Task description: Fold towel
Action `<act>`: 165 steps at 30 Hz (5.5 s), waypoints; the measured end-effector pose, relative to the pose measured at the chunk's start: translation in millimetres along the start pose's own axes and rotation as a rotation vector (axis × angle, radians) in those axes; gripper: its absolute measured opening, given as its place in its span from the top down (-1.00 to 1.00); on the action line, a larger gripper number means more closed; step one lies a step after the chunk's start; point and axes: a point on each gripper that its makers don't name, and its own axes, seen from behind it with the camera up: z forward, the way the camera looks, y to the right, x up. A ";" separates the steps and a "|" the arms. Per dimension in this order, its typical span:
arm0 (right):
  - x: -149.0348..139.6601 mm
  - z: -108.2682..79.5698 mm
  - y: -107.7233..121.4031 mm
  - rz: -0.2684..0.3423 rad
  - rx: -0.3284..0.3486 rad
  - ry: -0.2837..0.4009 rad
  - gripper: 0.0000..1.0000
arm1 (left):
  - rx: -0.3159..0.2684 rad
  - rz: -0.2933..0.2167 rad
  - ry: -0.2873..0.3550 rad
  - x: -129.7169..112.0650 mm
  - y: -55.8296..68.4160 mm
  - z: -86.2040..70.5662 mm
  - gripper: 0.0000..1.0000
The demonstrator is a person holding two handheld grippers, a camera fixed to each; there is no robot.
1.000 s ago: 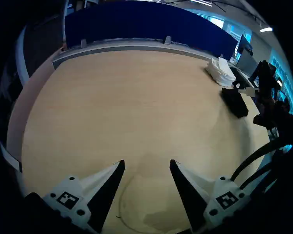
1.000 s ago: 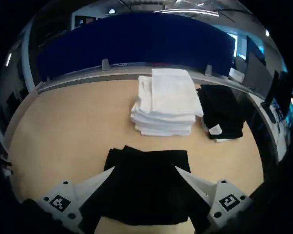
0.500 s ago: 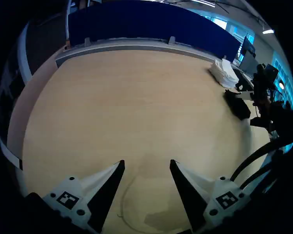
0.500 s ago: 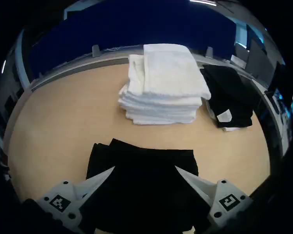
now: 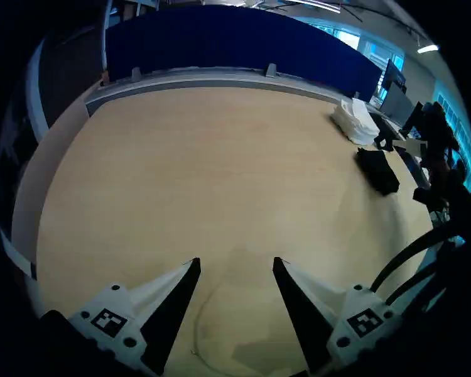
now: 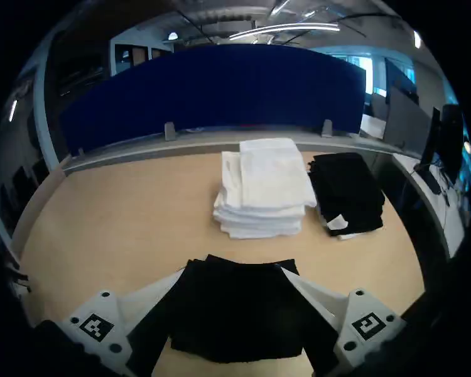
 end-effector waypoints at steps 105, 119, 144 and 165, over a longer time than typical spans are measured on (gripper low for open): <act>35.5 -106.3 -97.2 -0.109 -0.048 0.398 -1.00 | 0.214 0.007 0.921 125.9 -43.0 20.3 -0.70; 31.0 -103.2 -93.3 -0.104 -0.048 0.381 -1.00 | 0.222 0.030 0.909 122.8 -45.8 30.1 -0.71; 54.6 -126.1 -38.4 0.009 -0.061 0.557 -1.00 | 0.227 0.031 0.909 123.1 -45.1 29.5 -0.98; -10.8 -61.4 0.6 0.066 -0.029 0.626 -1.00 | 0.227 0.031 0.909 121.6 -43.9 28.3 -0.97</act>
